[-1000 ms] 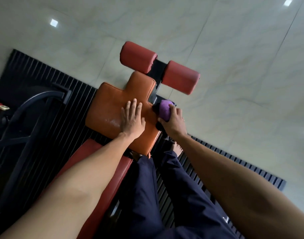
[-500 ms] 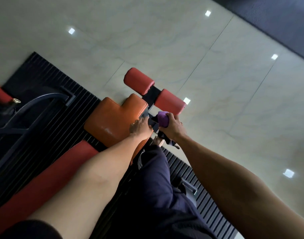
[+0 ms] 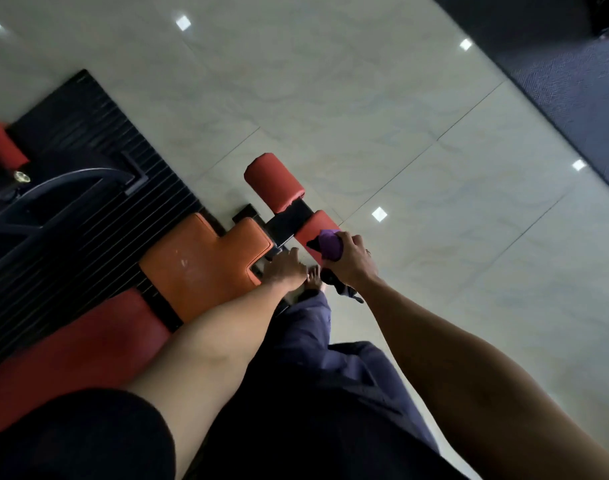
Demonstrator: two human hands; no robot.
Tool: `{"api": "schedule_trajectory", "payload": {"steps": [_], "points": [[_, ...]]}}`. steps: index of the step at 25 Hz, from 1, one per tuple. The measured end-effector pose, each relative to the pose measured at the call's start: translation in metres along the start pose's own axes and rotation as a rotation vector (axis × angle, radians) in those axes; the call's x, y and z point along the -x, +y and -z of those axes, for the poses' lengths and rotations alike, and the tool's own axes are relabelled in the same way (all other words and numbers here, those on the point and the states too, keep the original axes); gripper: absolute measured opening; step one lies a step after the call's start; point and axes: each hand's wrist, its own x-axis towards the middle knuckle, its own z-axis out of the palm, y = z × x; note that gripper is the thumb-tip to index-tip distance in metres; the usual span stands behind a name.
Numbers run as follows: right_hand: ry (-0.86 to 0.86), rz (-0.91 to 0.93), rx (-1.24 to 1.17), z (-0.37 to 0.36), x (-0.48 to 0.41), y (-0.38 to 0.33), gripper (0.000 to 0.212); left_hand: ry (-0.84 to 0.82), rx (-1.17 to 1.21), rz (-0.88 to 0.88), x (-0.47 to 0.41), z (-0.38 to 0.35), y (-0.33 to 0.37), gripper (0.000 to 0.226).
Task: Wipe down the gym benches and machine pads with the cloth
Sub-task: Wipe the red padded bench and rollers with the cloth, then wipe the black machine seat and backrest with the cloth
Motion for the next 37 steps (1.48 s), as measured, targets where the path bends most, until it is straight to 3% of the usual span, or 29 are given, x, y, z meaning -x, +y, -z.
{"api": "schedule_trajectory", "payload": {"steps": [4, 7, 16, 22, 29, 37], "points": [[0.009, 0.004, 0.005, 0.070, -0.028, 0.001, 0.075, -0.038, 0.069, 0.000, -0.019, 0.038, 0.050, 0.056], [-0.002, 0.040, 0.063, 0.118, -0.065, 0.004, 0.073, 0.025, 0.075, 0.034, -0.043, 0.070, 0.085, 0.053], [-0.117, 0.271, 0.331, 0.272, -0.204, -0.003, 0.069, 0.123, 0.332, 0.251, -0.124, 0.153, 0.198, 0.055], [-0.189, 0.402, 0.498, 0.353, -0.284, -0.045, 0.067, 0.173, 0.401, 0.328, -0.162, 0.217, 0.250, 0.056], [-0.194, 0.554, 0.612, 0.399, -0.367, -0.172, 0.067, 0.266, 0.445, 0.425, -0.225, 0.335, 0.225, 0.053], [-0.108, 0.714, 0.624, 0.454, -0.438, -0.396, 0.067, 0.477, 0.498, 0.493, -0.269, 0.549, 0.144, 0.053]]}}
